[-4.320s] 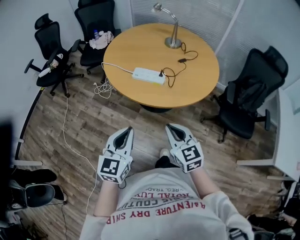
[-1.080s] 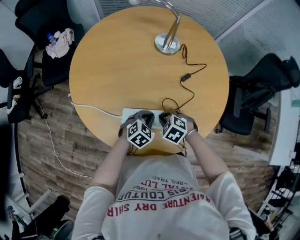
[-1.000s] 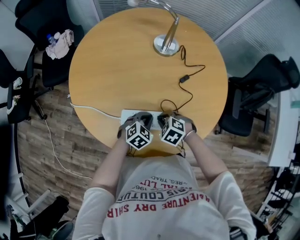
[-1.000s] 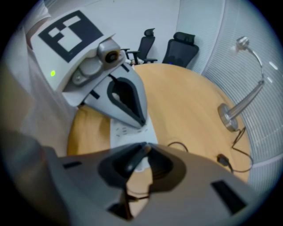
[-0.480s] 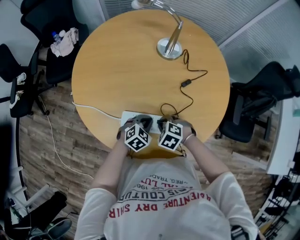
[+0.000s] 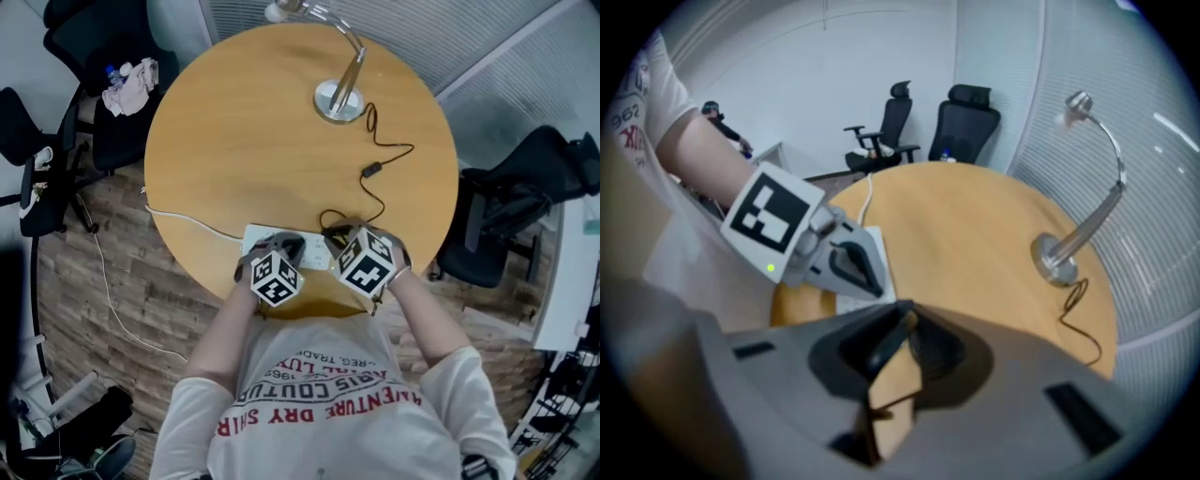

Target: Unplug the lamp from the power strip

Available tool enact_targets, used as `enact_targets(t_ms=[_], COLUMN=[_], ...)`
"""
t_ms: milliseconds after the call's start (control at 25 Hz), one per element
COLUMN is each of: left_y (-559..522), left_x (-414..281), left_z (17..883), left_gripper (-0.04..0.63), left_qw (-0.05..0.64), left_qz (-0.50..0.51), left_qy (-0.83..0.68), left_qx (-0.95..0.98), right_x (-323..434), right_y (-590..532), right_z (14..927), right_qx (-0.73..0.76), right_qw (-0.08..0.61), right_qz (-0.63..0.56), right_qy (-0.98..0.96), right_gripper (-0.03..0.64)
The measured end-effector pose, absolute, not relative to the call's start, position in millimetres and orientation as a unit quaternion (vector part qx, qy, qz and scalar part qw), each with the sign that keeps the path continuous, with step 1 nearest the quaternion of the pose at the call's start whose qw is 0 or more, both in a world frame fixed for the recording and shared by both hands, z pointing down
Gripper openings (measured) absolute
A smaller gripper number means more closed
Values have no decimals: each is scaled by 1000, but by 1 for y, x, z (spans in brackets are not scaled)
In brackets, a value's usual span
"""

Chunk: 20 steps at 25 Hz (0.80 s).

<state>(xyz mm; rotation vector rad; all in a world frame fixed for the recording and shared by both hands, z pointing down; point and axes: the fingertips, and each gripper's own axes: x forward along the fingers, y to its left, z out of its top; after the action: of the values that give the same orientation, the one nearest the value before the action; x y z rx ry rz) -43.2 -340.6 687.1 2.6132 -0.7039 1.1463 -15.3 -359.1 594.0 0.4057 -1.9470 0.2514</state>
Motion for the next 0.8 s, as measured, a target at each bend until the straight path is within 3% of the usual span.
enact_targets(t_ms=[320,560,800], left_y=[-337,-356,-365], left_x=[-43,-63,-75], left_z=[686,657,606], left_gripper=[26,26,26], left_qw=[26,57,41], left_qz=[382,312,264], left_qy=[-260,-336,-350], left_qx=[886,887,898], right_x=[-16,-8,-5], right_y=[-344,-359,-363], right_z=[588,557,530], right_qx=[226,337,390], right_qw=[483,386,332], right_qz=[105,80,78], right_qy=[-840,-855,-855], right_gripper=[72,72,72])
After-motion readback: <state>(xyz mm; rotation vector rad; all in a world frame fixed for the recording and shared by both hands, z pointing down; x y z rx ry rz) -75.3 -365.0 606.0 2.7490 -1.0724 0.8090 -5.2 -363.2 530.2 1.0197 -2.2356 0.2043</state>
